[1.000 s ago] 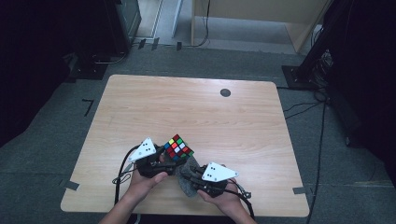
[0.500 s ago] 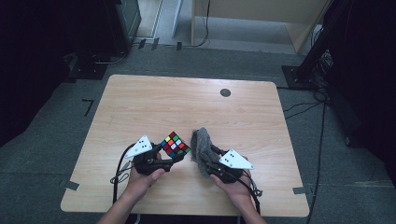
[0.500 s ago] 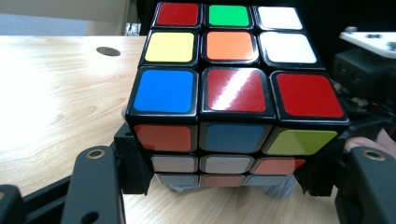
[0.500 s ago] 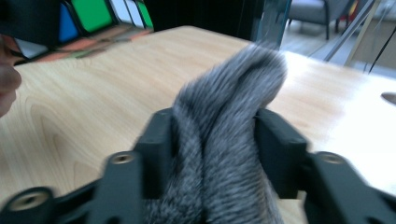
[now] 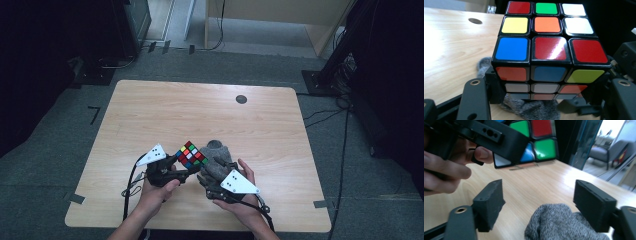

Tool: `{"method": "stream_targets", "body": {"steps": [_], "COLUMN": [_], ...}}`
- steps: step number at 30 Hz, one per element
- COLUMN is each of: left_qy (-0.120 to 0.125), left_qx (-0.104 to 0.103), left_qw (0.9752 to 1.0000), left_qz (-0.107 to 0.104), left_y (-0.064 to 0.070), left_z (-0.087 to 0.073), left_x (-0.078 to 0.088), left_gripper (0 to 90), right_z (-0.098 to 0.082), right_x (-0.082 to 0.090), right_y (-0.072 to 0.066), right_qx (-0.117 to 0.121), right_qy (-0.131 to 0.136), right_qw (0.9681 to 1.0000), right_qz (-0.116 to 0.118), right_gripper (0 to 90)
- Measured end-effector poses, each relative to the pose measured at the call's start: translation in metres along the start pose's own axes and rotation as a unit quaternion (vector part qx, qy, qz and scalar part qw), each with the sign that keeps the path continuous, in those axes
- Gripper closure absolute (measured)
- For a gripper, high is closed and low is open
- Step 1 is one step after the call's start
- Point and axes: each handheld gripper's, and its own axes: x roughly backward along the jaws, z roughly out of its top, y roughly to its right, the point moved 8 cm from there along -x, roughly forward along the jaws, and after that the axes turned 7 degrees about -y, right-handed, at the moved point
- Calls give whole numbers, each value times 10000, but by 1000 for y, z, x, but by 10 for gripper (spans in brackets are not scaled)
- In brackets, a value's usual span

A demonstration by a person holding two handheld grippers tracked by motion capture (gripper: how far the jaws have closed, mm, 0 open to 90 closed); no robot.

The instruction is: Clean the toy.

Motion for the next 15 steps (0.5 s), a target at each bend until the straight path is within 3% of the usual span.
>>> {"method": "stream_targets", "body": {"steps": [2,4,9,15], "left_qy": [-162,-181,-249,-290], "left_qx": [98,217,321,499], "left_qw": [9997,9995,9992,9982], "left_qz": [138,118,-20,-145], "left_y": [0,1,5,5], "left_z": [-2,-3,-5,-6], "left_x": [-4,-6,-10,-11], "left_gripper": [342,342,342,341], "right_z": [1,2,4,4], "right_x": [-4,-6,-7,-7], "right_y": [-2,-4,-6,-6], "right_qx": [242,285,-30,-39], "right_qy": [194,304,472,506], "right_qw": [9994,9990,9989,9987], "right_qz": [-161,-190,0,3], "right_gripper": [219,240,315,324]}}
